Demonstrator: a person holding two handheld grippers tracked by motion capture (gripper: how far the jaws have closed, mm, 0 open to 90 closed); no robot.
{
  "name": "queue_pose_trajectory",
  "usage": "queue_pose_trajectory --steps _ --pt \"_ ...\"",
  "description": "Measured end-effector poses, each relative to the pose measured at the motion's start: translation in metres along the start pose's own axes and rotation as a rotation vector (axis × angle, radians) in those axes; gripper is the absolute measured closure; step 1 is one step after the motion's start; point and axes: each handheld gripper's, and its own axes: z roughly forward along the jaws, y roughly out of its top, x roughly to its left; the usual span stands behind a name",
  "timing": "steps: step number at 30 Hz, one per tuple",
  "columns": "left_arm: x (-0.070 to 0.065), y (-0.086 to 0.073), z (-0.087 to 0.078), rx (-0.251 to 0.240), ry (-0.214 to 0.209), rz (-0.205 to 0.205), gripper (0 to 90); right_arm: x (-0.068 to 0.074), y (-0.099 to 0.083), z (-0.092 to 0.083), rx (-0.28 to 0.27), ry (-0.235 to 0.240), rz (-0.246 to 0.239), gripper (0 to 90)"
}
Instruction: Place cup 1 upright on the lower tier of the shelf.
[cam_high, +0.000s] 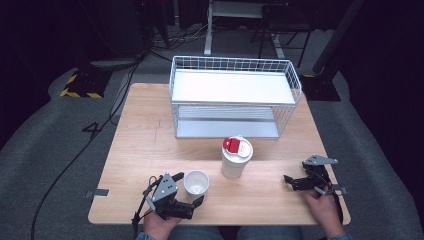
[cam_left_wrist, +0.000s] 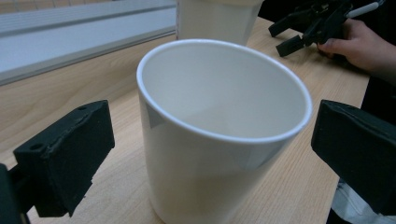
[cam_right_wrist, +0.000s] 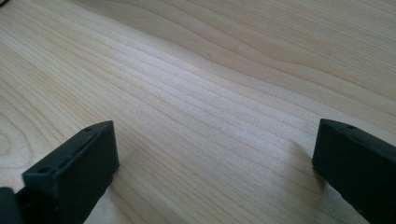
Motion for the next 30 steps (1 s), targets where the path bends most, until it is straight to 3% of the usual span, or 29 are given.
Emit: queue_pose_trajectory --steps 7,13,30 --pt "0.003 -0.003 0.011 0.048 -0.012 -0.015 0.0 0.000 0.000 0.000 0.000 0.000 0.000 0.5" --pt "0.005 -0.005 0.017 0.086 -0.019 -0.001 1.3 0.000 0.000 0.000 0.000 0.000 0.000 0.5" --pt "0.006 -0.010 0.028 0.174 -0.006 0.012 13.3 0.000 0.000 0.000 0.000 0.000 0.000 0.5"
